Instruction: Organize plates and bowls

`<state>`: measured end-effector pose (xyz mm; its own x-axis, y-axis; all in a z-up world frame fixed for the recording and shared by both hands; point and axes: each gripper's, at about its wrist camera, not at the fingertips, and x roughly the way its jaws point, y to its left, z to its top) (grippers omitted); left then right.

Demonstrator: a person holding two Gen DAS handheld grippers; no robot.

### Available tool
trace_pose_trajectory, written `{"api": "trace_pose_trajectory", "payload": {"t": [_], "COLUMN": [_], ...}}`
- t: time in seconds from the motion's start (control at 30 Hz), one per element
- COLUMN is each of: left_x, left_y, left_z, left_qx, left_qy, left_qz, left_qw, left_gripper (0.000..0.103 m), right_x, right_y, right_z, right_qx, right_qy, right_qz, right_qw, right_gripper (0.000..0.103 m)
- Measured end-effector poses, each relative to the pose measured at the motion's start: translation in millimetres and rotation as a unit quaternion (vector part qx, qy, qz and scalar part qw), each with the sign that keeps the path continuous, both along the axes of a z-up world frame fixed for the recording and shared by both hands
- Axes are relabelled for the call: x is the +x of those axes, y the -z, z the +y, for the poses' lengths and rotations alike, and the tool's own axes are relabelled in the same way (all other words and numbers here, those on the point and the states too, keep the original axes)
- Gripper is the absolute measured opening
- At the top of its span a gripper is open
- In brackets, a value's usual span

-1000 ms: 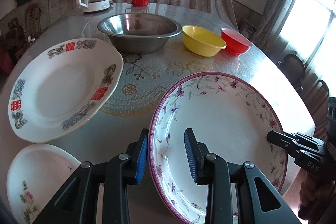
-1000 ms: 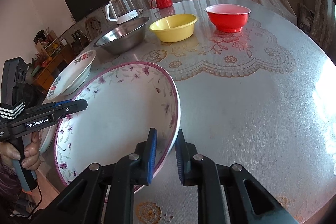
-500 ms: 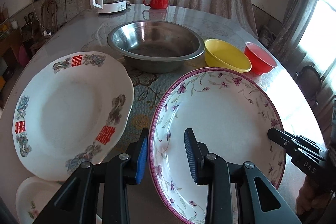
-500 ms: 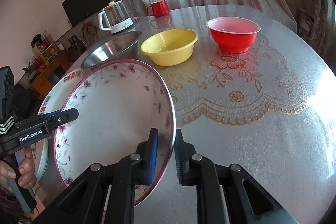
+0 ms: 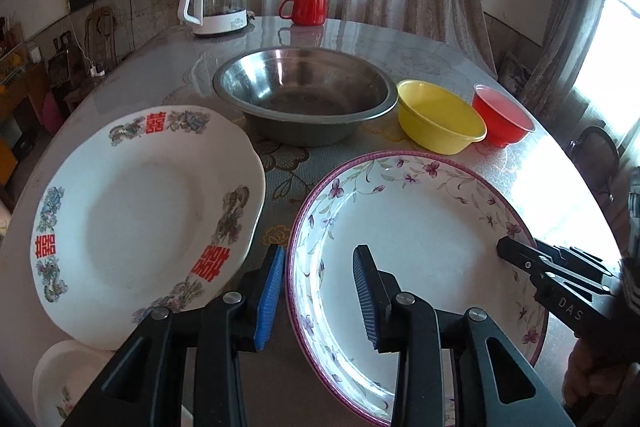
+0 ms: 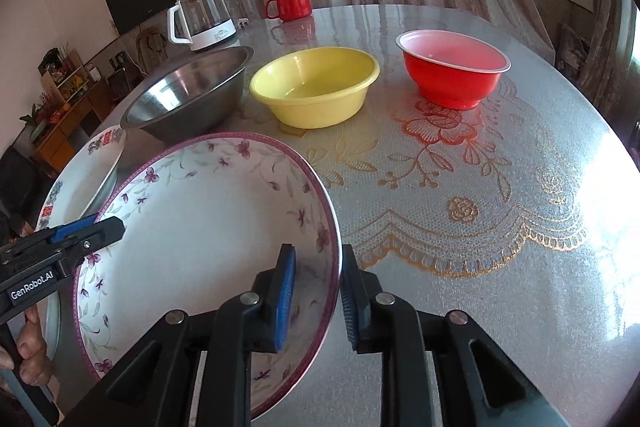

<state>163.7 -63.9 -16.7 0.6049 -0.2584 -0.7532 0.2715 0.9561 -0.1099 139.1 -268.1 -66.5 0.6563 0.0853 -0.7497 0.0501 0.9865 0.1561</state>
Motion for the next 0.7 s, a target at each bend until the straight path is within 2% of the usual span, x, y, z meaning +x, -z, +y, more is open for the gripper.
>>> {"api": "trace_pose_trajectory", "payload": {"t": [0.2, 0.33, 0.53, 0.7], "left_x": [-13, -21, -32, -41], "left_y": [-10, -10, -13, -19], "left_z": [8, 18, 34, 53], "left_qx": [-0.015, -0.023, -0.032, -0.033], "left_qy": [0.000, -0.005, -0.017, -0.037], "left_qz": [-0.012, -0.006, -0.010, -0.025], "left_qw": [0.9998, 0.9997, 0.9993, 0.9985], "left_gripper": [0.038, 0.039, 0.044, 0.049], "right_x": [0, -1, -2, -5], "right_y": [-1, -1, -1, -12], "right_z": [5, 8, 11, 15], "right_qx": [-0.011, -0.018, -0.027, -0.054], "right_qy": [0.011, 0.016, 0.028, 0.046], "right_qz": [0.006, 0.009, 0.011, -0.013], "right_qw": [1.000, 1.000, 0.999, 0.997], "right_gripper": [0.025, 0.028, 0.031, 0.037]}}
